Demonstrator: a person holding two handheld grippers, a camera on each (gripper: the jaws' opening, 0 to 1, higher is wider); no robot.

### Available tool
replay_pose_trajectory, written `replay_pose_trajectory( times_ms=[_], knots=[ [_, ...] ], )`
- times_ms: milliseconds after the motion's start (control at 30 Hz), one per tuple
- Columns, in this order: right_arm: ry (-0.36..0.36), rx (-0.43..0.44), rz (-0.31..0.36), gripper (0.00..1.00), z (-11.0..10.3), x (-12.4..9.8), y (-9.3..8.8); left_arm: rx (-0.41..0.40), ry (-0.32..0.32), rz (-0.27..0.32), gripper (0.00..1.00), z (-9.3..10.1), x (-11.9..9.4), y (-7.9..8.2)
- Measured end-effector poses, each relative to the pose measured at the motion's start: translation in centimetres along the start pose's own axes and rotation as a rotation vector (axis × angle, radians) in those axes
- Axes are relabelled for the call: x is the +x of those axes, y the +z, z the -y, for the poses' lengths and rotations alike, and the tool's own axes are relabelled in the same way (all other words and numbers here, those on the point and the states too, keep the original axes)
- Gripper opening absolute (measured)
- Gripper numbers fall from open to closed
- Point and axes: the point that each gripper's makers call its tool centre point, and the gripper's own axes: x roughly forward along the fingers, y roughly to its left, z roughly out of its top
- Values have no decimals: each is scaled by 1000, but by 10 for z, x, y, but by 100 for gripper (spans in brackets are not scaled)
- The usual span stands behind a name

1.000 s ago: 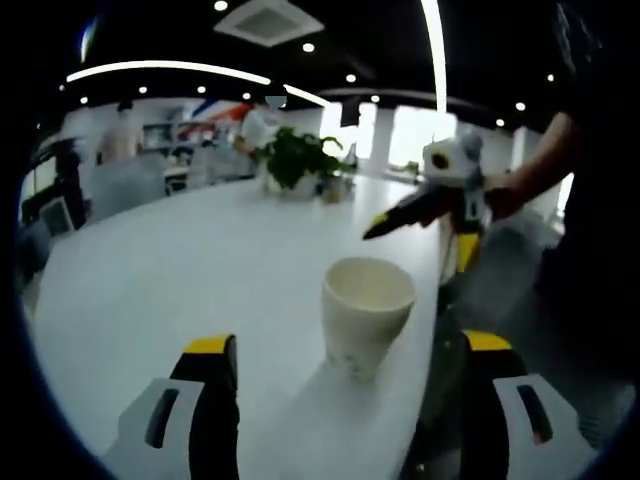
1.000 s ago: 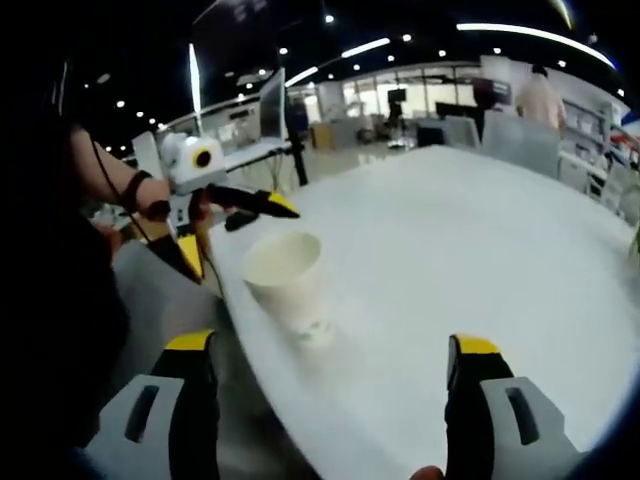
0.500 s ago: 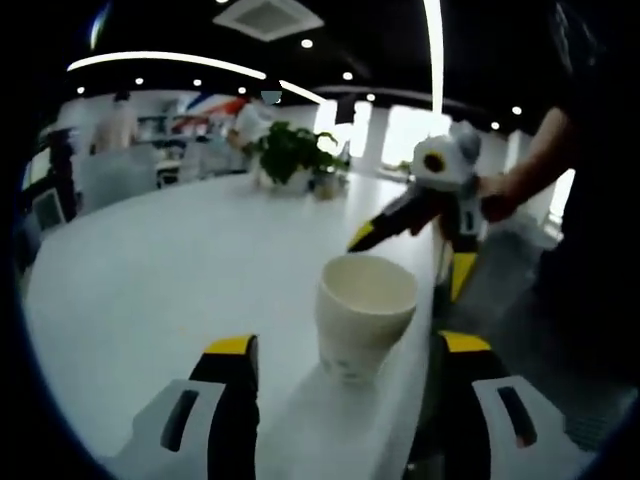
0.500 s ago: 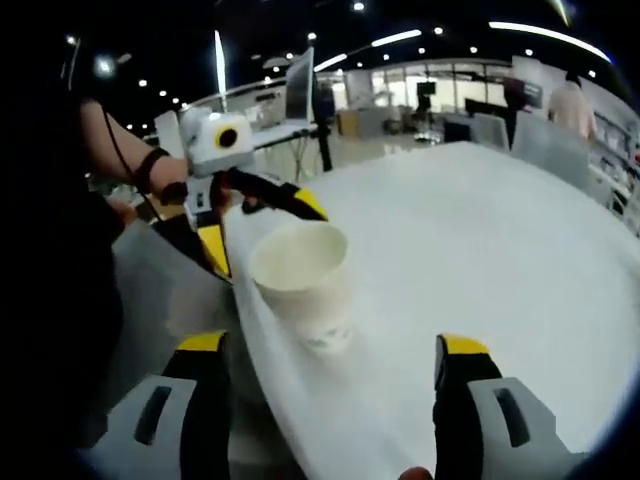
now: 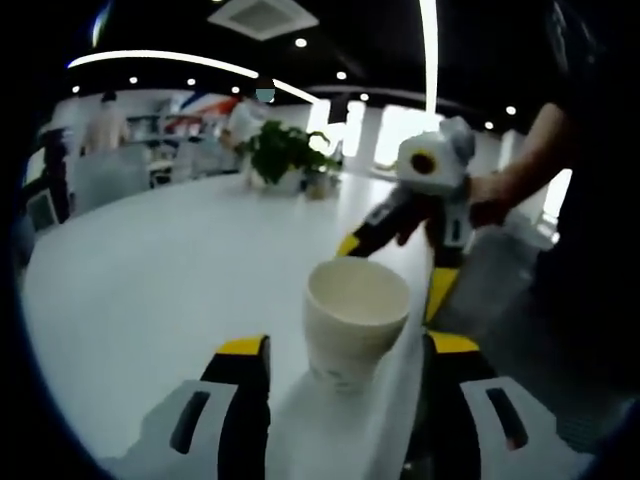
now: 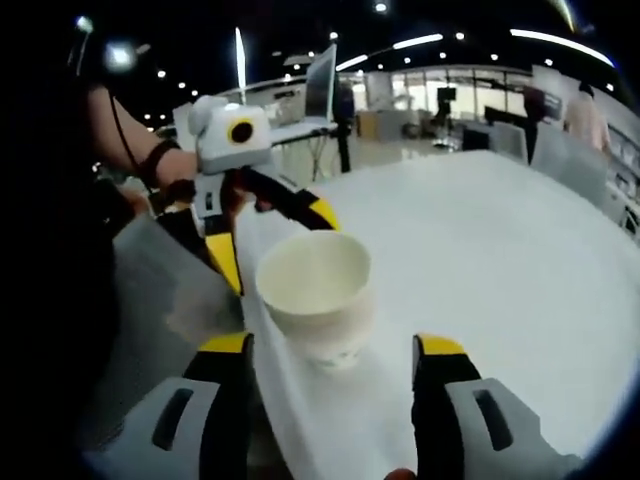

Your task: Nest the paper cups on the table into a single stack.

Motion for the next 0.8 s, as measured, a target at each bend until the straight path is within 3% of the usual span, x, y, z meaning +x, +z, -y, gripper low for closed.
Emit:
replay_pose_trajectory(
  times_ms=[433, 800],
  knots=[
    [46, -92, 0, 39, -6, 11, 8, 4, -18, 2, 50, -2, 7, 8],
    [50, -94, -9, 38, -5, 16, 9, 3, -38, -10, 44, 1, 15, 7]
  ],
)
